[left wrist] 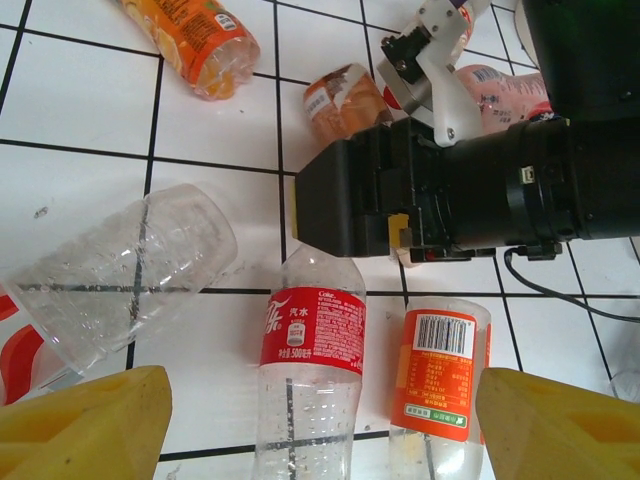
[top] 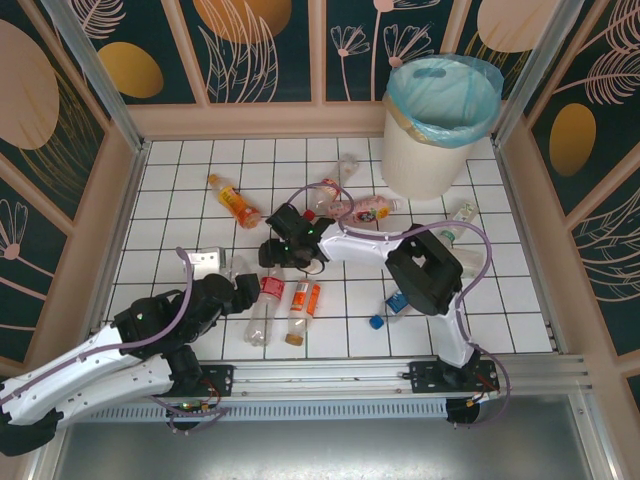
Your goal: Put the plastic bottles in the bin
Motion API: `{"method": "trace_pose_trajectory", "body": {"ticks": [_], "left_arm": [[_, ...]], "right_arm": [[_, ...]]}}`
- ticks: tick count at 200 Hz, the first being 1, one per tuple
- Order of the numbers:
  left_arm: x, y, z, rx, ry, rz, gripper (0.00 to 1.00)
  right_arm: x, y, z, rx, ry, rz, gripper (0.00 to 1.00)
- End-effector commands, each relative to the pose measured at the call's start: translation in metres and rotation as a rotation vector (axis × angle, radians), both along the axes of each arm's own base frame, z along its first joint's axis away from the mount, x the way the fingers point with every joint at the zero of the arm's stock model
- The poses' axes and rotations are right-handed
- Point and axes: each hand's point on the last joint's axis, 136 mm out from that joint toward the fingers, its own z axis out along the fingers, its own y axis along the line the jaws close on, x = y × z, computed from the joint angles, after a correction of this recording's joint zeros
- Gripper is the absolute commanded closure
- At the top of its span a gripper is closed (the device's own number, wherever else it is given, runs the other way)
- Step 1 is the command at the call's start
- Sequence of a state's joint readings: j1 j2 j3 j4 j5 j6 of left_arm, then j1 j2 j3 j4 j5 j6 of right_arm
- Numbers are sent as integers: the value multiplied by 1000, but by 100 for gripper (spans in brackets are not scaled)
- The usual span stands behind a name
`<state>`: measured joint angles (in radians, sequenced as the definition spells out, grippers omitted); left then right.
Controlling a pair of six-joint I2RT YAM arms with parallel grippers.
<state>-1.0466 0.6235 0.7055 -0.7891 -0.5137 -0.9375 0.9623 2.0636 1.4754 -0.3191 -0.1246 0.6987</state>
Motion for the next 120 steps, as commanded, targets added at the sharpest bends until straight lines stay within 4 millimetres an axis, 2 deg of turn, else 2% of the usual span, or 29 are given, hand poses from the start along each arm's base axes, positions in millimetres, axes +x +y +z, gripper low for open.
{"method": "trace_pose_trajectory", "body": {"ticks": [1,72,120], "left_arm": [[0,3,-5,19,2,12,20],[0,3,-5,17,3,12,20],[0,4,-4,14,-2,14,20]], "right_arm": [[2,0,-12,-30,28,-18,36],[4,9,-27,-38,59,7,41],[8,11,-20,-22,47,11,51]]}}
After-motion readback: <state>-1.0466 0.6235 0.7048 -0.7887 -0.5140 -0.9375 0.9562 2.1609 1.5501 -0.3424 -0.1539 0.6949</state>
